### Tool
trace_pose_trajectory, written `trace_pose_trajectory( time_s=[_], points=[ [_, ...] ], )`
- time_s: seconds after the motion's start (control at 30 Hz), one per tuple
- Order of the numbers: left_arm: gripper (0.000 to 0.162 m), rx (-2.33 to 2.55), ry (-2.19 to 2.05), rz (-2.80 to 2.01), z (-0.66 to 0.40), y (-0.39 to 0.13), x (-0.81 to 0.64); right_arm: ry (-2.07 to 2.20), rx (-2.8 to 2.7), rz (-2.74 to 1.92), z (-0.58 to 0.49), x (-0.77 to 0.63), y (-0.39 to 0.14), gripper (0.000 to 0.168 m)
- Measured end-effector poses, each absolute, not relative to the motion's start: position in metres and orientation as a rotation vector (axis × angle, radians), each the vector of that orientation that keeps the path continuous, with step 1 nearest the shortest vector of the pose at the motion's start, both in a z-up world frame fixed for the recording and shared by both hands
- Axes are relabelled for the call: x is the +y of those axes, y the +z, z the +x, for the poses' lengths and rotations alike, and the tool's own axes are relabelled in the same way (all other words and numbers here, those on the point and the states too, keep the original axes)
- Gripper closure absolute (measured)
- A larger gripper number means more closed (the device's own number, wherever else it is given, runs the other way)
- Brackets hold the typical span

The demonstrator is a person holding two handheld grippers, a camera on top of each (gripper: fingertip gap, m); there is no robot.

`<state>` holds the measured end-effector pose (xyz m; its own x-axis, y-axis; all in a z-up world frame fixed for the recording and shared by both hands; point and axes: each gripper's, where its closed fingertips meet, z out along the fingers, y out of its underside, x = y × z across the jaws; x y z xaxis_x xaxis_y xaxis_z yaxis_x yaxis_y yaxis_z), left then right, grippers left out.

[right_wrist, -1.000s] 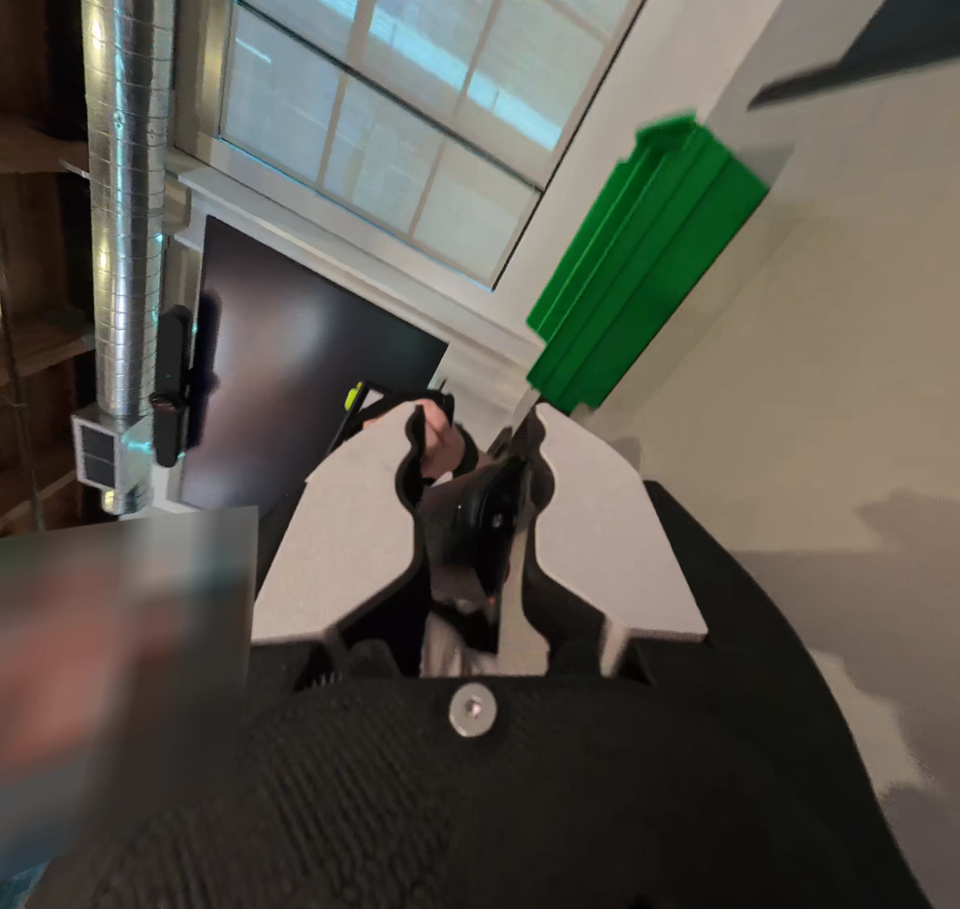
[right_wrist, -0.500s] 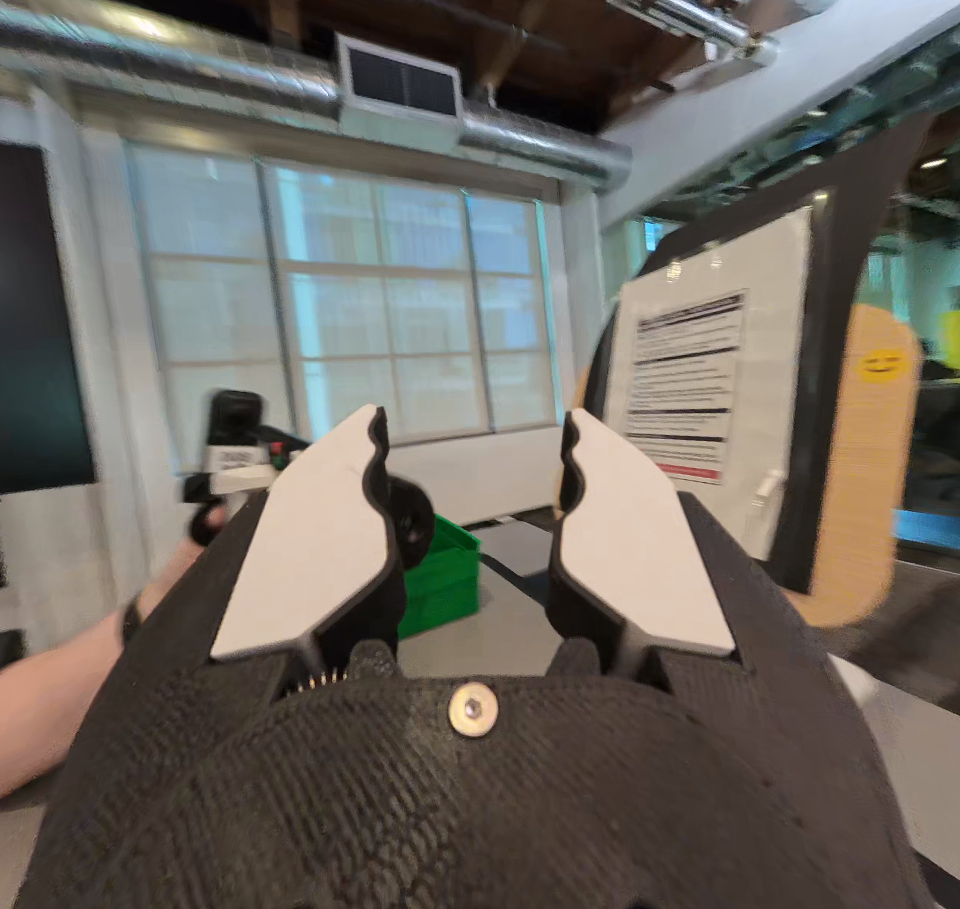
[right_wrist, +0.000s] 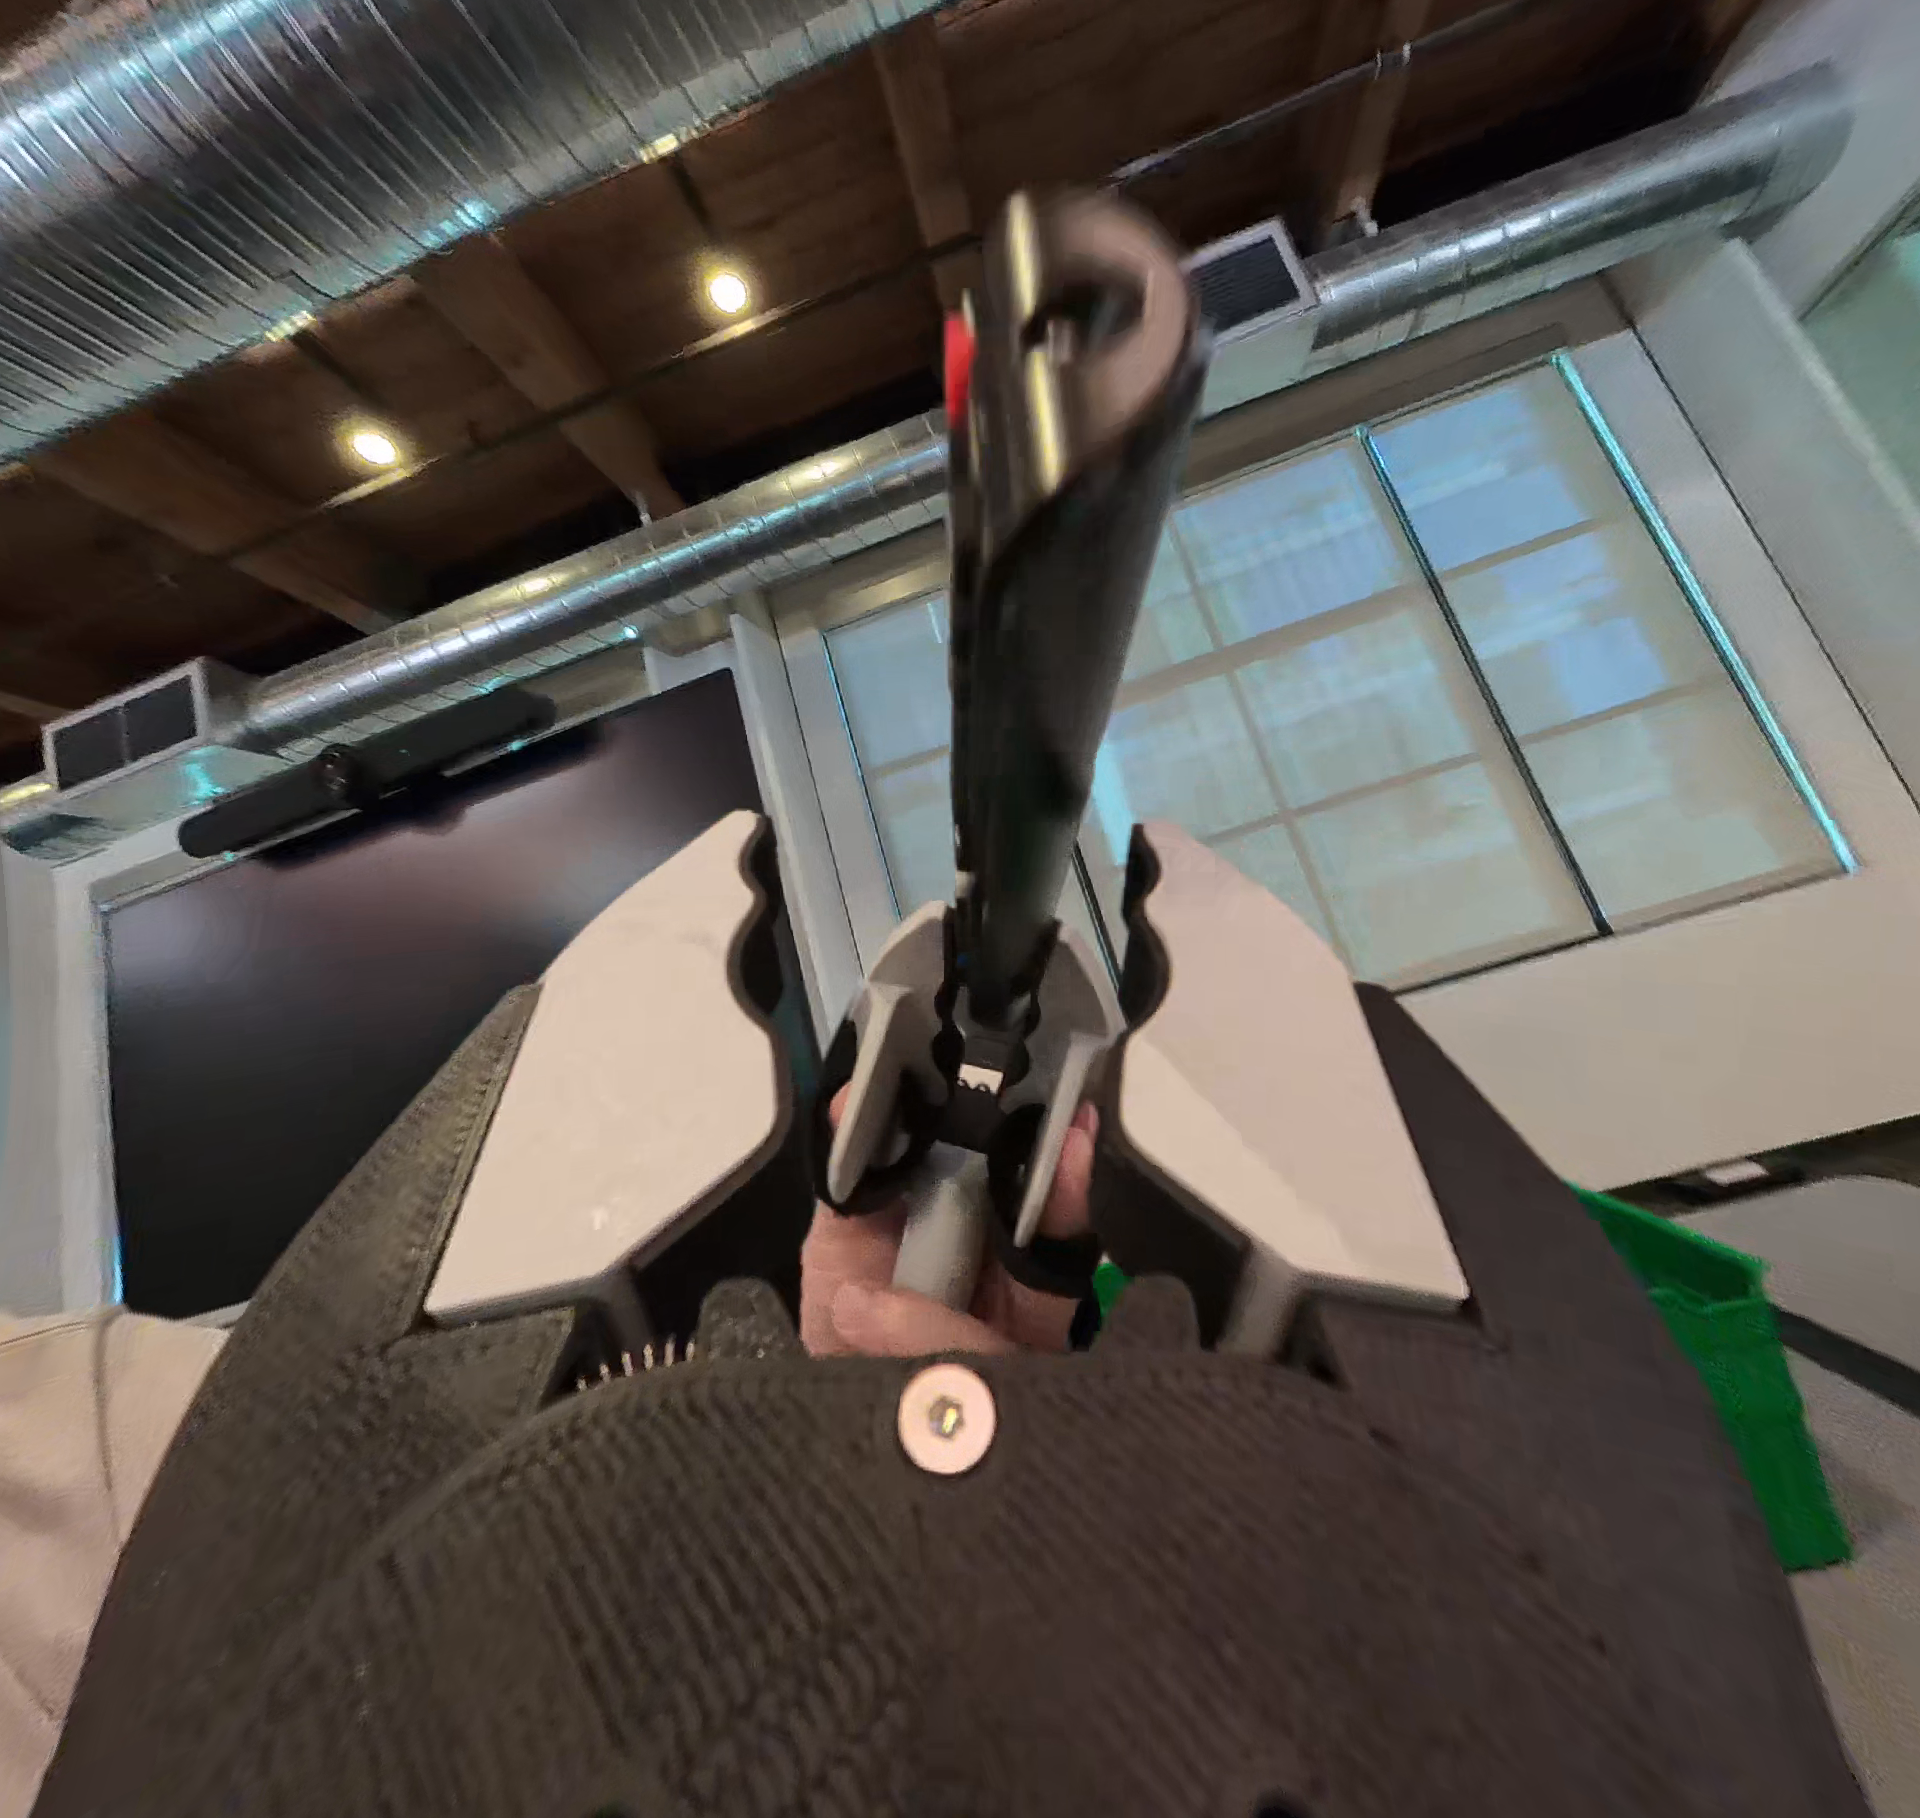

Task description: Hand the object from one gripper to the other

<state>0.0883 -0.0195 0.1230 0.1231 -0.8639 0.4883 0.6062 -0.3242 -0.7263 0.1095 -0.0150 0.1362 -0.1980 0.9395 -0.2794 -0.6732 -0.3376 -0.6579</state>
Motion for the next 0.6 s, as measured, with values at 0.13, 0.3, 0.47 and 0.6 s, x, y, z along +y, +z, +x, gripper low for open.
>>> trace_pose_trajectory(
  time_s=[0.13, 0.3, 0.47, 0.6],
  points=[
    [0.14, 0.366, -1.561, -1.164, 0.106, 0.12, -0.029, 1.716, -0.483, -0.856, 0.099, -0.018, 0.131, 0.144],
    [0.127, 0.486, -1.348, -1.267, 0.089, 0.118, -0.019, 1.711, -0.517, -1.045, 0.107, -0.004, 0.128, 0.145],
    [0.111, 0.604, -1.025, -1.288, 0.062, 0.131, -0.021, 1.348, -0.979, -1.539, 0.099, -0.01, 0.074, 0.145],
    [0.1, 0.792, -1.007, -1.418, 0.086, 0.106, -0.031, 1.3, -1.195, -1.67, 0.098, -0.035, 0.053, 0.144]
  ],
)
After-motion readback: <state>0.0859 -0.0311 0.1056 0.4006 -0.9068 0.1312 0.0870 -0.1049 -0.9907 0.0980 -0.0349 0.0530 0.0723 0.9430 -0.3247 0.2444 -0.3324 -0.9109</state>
